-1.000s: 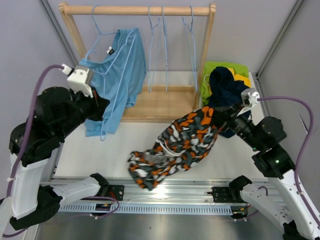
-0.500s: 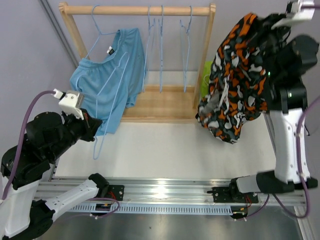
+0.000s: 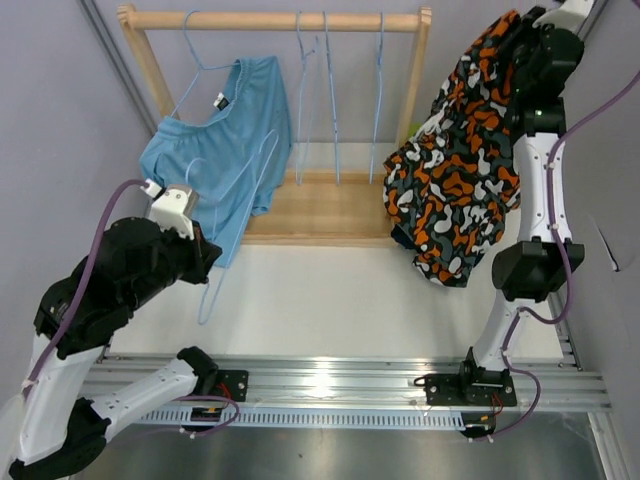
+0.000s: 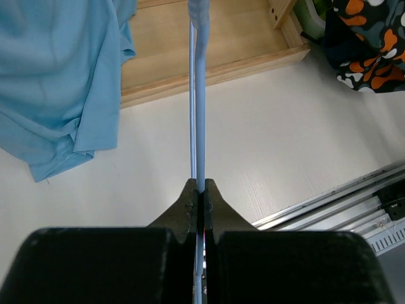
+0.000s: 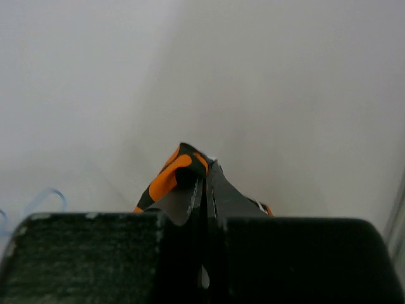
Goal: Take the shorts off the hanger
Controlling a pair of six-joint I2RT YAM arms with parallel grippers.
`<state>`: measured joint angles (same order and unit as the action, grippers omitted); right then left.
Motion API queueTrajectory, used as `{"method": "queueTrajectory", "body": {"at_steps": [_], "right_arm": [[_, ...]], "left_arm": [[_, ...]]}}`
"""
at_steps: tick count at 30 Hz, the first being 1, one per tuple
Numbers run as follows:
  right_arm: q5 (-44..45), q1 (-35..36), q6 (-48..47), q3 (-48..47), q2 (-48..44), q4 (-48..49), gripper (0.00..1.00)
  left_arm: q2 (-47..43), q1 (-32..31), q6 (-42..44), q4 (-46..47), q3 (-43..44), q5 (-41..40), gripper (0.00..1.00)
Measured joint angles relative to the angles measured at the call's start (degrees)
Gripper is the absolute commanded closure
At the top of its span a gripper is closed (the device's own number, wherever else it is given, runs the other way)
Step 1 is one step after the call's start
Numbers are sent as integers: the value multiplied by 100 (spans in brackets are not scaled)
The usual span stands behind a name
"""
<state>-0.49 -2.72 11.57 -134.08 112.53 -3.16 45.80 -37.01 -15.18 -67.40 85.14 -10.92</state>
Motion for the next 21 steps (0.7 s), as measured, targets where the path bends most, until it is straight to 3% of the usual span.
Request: {"method": "queueTrajectory", "body": {"at_steps": [3, 8, 9, 10, 11, 12, 13, 21], "right_arm": [[26, -37, 186, 1292, -162, 516, 100], [-26, -17, 678, 4555, -887, 1366, 100], [-66, 2, 793, 5075, -1001, 1379, 96], [-118, 11, 892, 5504, -1095, 1368, 81], [-179, 22, 1003, 5864, -1202, 1360, 60], [-225, 39, 1117, 6146, -1314, 1331, 14], [-267, 63, 1174, 6369, -1473, 1300, 1], [-297, 442, 1139, 7615, -4063, 1049, 0]], "left_arm": [[129, 2, 2, 125, -7, -9, 100], [584, 2, 28, 334, 138, -109, 100], [732, 9, 46, 367, 225, -116, 100], [896, 35, 72, 411, 330, -111, 100], [1082, 68, 90, 455, 457, -96, 100], [1283, 125, 125, 498, 612, -79, 100], [1475, 192, 149, 522, 807, -50, 100], [2793, 909, 374, 645, 2111, 131, 100]]}}
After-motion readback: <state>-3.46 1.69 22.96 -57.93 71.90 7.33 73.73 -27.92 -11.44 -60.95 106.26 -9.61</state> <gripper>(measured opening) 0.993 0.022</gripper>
